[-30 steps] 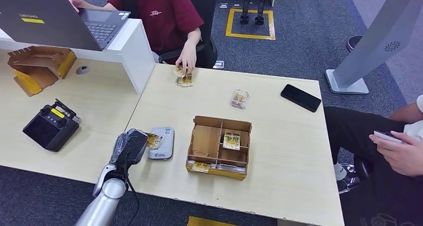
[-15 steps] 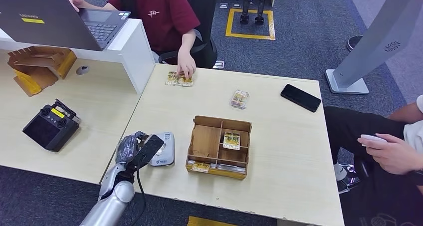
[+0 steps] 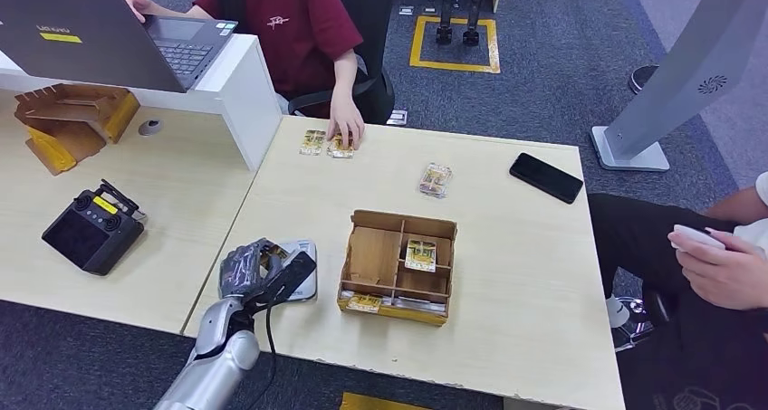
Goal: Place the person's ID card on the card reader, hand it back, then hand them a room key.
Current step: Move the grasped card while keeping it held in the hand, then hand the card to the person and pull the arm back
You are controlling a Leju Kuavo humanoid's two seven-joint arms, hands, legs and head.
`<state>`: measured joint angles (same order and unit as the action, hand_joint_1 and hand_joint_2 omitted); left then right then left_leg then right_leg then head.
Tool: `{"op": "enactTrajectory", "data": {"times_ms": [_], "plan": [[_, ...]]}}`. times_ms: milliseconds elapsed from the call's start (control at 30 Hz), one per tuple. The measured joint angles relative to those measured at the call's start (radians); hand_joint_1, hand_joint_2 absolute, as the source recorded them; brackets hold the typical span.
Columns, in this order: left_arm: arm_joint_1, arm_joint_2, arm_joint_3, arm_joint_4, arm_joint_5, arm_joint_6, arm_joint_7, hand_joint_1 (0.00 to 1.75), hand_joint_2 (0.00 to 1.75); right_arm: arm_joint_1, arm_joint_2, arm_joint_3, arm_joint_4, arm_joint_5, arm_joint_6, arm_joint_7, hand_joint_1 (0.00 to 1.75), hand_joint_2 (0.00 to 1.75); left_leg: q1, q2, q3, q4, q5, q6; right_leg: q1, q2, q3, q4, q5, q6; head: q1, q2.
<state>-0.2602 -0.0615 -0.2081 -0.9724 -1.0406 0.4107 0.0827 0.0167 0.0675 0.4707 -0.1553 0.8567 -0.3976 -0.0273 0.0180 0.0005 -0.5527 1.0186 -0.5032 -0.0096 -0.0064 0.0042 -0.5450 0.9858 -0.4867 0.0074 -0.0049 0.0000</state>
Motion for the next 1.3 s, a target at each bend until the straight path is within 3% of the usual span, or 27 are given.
{"op": "enactTrajectory", "data": {"times_ms": [167, 333, 533, 733, 1033, 1300], "plan": [[0.002, -0.001, 0.014, -0.019, 0.107, 0.077, -0.151, 1.75, 1.75, -0.001, 0.0, 0.005, 0.0, 0.003, 0.002, -0.006, 0.0, 1.75, 0.0, 0.0, 0.0, 0.0, 0.0, 0.0, 0.0, 0.0, 0.0, 0.0, 0.0, 0.0, 0.0, 0.0], [0.006, 0.002, 0.053, -0.128, 0.282, 0.121, -0.287, 1.75, 1.75, -0.002, 0.0, 0.008, 0.0, 0.01, 0.002, -0.014, 0.0, 1.75, 0.001, 0.0, -0.001, 0.0, 0.0, 0.0, 0.0, 0.0, -0.001, 0.0, 0.0, 0.0, 0.0, 0.0], [-0.014, 0.014, 0.105, -0.251, 0.419, 0.148, -0.368, 1.75, 1.75, -0.005, 0.0, 0.015, 0.0, 0.019, 0.006, -0.015, 0.0, 1.75, 0.001, 0.0, -0.001, 0.0, 0.0, 0.0, 0.0, 0.0, -0.001, 0.0, 0.0, 0.0, 0.0, 0.0], [-0.073, 0.032, 0.167, -0.273, 0.518, 0.215, -0.469, 1.75, 1.75, -0.011, -0.002, 0.023, -0.003, 0.039, 0.02, -0.019, 0.0, 1.75, 0.001, 0.0, 0.0, 0.0, 0.0, 0.0, 0.0, 0.0, -0.001, 0.0, 0.0, -0.001, 0.0, 0.0], [-0.191, 0.054, 0.276, -0.17, 0.431, 0.272, -0.536, 1.75, 1.75, -0.021, -0.009, 0.048, -0.013, 0.061, 0.042, -0.022, 0.0, 1.75, 0.001, 0.0, 0.0, 0.0, 0.001, 0.0, 0.0, 0.0, -0.001, 0.001, 0.001, -0.001, 0.0, 0.0], [-0.277, 0.018, 0.423, -0.053, 0.252, 0.272, -0.578, 1.75, 1.75, -0.026, -0.01, 0.062, -0.015, 0.062, 0.044, -0.021, 0.0, 1.75, 0.001, 0.0, 0.0, 0.0, 0.001, 0.0, 0.0, 0.001, -0.001, 0.001, 0.001, -0.001, 0.0, 0.0]]}}
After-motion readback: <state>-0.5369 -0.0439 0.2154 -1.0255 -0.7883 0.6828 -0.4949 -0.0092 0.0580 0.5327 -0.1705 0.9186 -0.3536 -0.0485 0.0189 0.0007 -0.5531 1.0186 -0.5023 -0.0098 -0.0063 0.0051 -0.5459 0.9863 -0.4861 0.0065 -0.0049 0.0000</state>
